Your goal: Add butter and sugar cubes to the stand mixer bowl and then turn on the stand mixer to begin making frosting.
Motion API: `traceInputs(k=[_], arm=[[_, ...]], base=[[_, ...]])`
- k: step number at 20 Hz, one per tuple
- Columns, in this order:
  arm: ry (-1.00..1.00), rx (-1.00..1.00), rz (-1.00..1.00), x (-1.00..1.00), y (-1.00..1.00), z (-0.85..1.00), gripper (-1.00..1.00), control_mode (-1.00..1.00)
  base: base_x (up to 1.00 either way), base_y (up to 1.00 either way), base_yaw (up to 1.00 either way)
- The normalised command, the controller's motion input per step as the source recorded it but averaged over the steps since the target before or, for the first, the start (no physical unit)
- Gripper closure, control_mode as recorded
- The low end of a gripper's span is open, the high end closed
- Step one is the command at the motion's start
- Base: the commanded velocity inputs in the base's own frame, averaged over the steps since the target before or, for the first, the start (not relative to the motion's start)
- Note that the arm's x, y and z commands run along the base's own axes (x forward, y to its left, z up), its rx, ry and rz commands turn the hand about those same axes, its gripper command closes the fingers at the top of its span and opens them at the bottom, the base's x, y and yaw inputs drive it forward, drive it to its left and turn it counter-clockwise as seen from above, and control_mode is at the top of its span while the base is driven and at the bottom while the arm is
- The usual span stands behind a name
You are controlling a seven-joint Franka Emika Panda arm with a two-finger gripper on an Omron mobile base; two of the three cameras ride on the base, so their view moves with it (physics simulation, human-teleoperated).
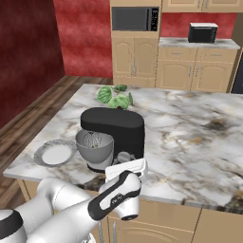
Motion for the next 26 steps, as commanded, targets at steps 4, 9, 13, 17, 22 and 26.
traceInputs(k=[4, 9, 13, 17, 22, 26], arm=[[0.00, 0.00, 0.00, 0.03, 0.11, 0.00, 1.00, -1.00], [0.00, 0.00, 0.00, 0.00, 0.00, 0.00, 1.00, -1.00], [0.03, 0.00, -0.01, 0.00, 0.00, 0.00, 1.00, -1.00], [0.08, 0.00, -0.04, 0.00, 0.02, 0.03, 1.00, -1.00], [0.12, 0.00, -0.06, 0.00, 0.09, 0.14, 1.00, -1.00], [0.13, 0.00, -0.07, 0.07, 0.20, 0.08, 1.00, -1.00]], base=[[0.00, 0.00, 0.00], [0.00, 0.00, 0.00], [0.00, 0.00, 0.00], [0.00, 0.00, 0.00], [0.00, 0.00, 0.00], [0.00, 0.00, 0.00]])
